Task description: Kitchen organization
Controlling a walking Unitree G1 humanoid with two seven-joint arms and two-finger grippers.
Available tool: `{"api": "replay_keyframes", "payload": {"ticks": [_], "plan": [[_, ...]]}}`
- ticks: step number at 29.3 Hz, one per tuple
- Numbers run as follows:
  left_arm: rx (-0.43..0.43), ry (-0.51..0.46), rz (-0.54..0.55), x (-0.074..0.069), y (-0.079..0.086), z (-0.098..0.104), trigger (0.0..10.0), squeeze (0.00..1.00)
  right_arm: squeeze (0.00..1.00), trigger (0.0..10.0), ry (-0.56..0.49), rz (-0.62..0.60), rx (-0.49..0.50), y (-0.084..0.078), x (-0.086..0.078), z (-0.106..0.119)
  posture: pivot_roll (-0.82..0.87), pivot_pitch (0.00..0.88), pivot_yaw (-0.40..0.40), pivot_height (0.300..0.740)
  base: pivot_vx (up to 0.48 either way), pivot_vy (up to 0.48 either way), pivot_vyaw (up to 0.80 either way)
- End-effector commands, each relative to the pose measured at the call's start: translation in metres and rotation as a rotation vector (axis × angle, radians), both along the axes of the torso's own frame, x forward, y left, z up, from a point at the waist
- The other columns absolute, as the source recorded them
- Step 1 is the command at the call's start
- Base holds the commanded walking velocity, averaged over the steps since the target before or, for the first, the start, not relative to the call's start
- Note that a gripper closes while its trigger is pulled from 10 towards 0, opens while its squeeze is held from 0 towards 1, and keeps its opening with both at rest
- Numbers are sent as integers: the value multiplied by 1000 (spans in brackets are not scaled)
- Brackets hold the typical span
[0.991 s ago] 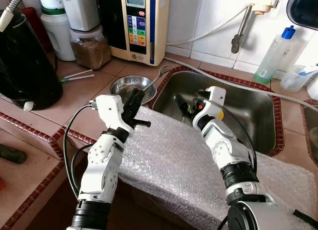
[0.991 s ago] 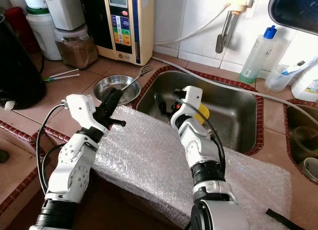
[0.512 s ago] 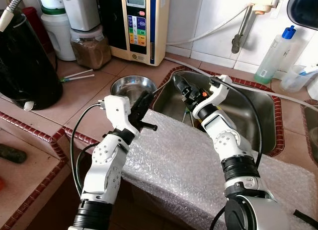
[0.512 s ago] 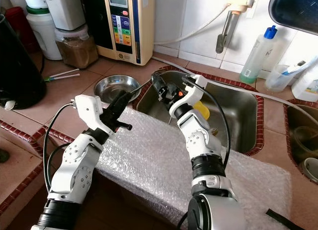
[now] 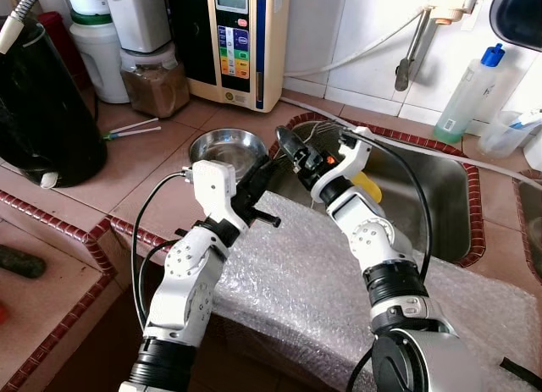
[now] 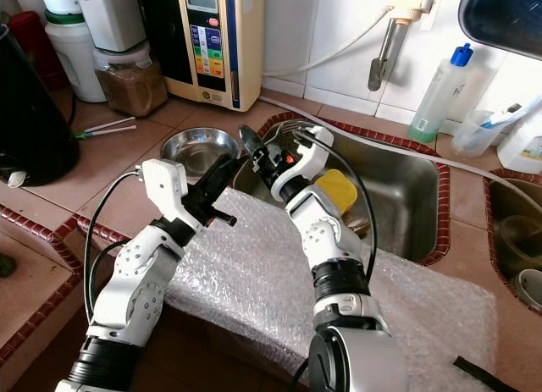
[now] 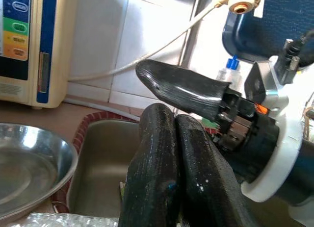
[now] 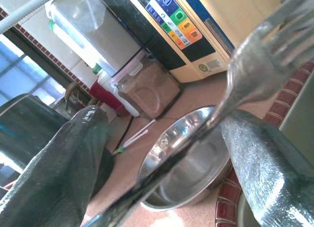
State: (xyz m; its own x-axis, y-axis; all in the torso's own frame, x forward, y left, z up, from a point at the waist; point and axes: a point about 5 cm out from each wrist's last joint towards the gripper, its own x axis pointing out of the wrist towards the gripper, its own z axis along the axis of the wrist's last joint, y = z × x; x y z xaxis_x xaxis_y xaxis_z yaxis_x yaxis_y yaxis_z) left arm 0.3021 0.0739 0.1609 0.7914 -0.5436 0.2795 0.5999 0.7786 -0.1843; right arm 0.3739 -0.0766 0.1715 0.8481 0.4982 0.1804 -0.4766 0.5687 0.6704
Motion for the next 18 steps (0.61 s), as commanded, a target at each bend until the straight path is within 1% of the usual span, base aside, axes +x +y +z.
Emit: {"api": "replay_keyframes", "payload": {"ticks": [1,3,8,12,18], "plan": [[3,-32,-20,-1,-5,8,0,0,0,0,-13,-20,-7,-1,4,6,100,0,-26,740,0,0,0],[1,-29,-17,-1,-4,7,0,0,0,0,-2,-72,-18,-8,7,5,100,0,-28,740,0,0,0],[1,-24,-13,-1,-3,6,0,0,0,0,13,-126,-24,-17,10,4,98,0,-29,740,0,0,0],[0,-23,-11,-1,-3,6,0,0,0,0,25,-151,-23,-19,11,2,98,0,-31,740,0,0,0],[1,-20,-11,-2,-3,5,0,0,0,0,32,-156,-30,-20,12,1,98,0,-30,740,0,0,0]]}}
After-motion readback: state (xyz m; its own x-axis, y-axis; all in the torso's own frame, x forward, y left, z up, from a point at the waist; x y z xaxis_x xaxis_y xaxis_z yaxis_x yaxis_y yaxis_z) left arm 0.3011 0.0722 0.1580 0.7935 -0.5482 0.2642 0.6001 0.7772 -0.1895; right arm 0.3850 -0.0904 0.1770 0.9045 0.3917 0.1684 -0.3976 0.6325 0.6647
